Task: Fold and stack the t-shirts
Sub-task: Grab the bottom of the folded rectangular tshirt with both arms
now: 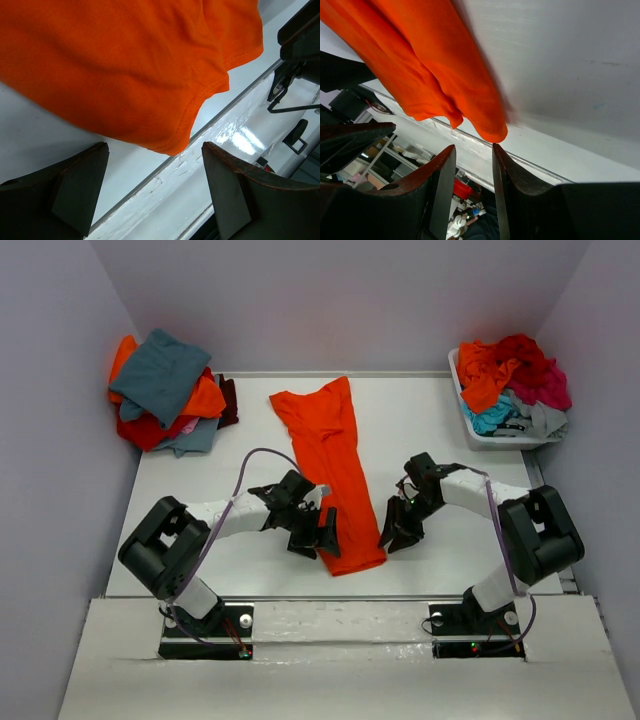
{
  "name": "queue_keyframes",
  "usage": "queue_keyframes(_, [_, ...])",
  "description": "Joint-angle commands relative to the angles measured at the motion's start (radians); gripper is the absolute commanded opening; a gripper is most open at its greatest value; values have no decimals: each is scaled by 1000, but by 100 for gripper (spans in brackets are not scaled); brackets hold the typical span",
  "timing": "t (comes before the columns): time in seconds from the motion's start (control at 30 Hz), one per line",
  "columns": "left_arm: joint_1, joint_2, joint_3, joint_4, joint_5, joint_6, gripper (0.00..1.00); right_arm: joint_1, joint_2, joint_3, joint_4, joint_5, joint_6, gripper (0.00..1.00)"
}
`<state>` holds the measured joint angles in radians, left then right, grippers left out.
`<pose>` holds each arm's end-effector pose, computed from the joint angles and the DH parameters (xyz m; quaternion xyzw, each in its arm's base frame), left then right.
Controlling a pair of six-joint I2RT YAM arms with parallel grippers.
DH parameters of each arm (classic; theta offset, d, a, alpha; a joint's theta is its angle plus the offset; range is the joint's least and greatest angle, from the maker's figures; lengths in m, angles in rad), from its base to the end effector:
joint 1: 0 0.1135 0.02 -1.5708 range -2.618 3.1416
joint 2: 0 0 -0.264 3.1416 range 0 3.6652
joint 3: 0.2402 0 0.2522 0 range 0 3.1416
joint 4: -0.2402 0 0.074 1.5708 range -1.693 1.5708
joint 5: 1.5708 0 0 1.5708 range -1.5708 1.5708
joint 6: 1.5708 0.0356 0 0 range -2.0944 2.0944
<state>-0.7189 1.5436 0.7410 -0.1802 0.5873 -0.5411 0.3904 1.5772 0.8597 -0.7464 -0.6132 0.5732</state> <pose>0.2005 -0.2017 0.1567 0.1649 0.9051 -0.3873 0.0609 0.2296 0.1166 0.1591 -0.0708 -0.9495 -0.2907 0.0945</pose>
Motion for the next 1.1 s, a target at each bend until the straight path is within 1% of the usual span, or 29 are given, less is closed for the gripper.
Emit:
queue_keyframes(0.0, [-5,12,-40,16,9,6,89,25,12,-33,19,-51,-7,41])
queue_keyframes(0.3, [4,67,-31,42,9,7,89,44,50,-18,22,-57,-18,41])
queue_keyframes(0.47, [4,73,-23,-14,-13,32,89,44,50,-19,10,-40,-27,41])
queue_keyframes(0.7, [4,62,-38,-44,-41,43,89,44,35,1,-27,-5,-27,41])
queue_keyframes(0.87, [4,99,-26,-24,-29,38,89,44,38,-1,8,-72,-7,41])
queue_keyframes(1.07, [4,113,-6,-31,-26,49,89,44,38,35,12,-79,7,40])
